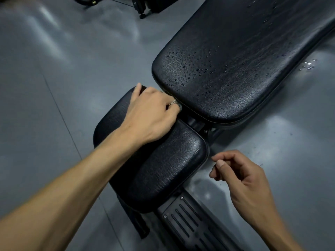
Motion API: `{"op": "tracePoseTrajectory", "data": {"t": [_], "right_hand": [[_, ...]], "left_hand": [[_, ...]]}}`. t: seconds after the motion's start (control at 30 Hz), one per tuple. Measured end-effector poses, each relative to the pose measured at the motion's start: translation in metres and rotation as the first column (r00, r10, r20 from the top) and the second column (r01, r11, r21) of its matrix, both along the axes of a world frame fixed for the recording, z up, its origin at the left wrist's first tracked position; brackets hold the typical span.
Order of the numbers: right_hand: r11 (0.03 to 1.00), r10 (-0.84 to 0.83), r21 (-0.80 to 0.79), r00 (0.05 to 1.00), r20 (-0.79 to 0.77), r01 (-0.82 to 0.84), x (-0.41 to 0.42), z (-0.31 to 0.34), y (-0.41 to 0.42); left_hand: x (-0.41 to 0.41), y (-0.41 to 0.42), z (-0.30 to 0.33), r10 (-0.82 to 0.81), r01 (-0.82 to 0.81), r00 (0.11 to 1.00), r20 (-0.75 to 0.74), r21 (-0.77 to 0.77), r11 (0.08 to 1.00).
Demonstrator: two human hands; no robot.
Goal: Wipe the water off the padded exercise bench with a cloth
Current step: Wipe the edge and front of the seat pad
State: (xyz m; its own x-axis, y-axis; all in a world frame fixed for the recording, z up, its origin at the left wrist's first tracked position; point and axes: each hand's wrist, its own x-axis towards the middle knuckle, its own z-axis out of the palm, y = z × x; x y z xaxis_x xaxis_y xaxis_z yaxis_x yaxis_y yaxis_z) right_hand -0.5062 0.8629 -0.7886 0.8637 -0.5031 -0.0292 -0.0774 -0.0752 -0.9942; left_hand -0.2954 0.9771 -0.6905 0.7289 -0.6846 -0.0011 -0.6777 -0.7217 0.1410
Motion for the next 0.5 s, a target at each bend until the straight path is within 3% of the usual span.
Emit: {"op": "tracePoseTrajectory", "data": {"t": [0.2, 0.5], "right_hand": [[1.000, -0.011, 0.013, 1.000, -0.005, 0.011, 0.003, -0.003, -0.003], [0.999, -0.038, 0.014, 0.999, 0.015, 0.037, -0.007, 0.004, -0.010]], "left_hand": [[-0.048, -0.010, 0.005, -0.051, 0.050, 0.999, 0.018, 0.073, 0.996], [-0.117, -0.051, 0.004, -0.330, 0.262, 0.943, 0.042, 0.517, 0.815]]}}
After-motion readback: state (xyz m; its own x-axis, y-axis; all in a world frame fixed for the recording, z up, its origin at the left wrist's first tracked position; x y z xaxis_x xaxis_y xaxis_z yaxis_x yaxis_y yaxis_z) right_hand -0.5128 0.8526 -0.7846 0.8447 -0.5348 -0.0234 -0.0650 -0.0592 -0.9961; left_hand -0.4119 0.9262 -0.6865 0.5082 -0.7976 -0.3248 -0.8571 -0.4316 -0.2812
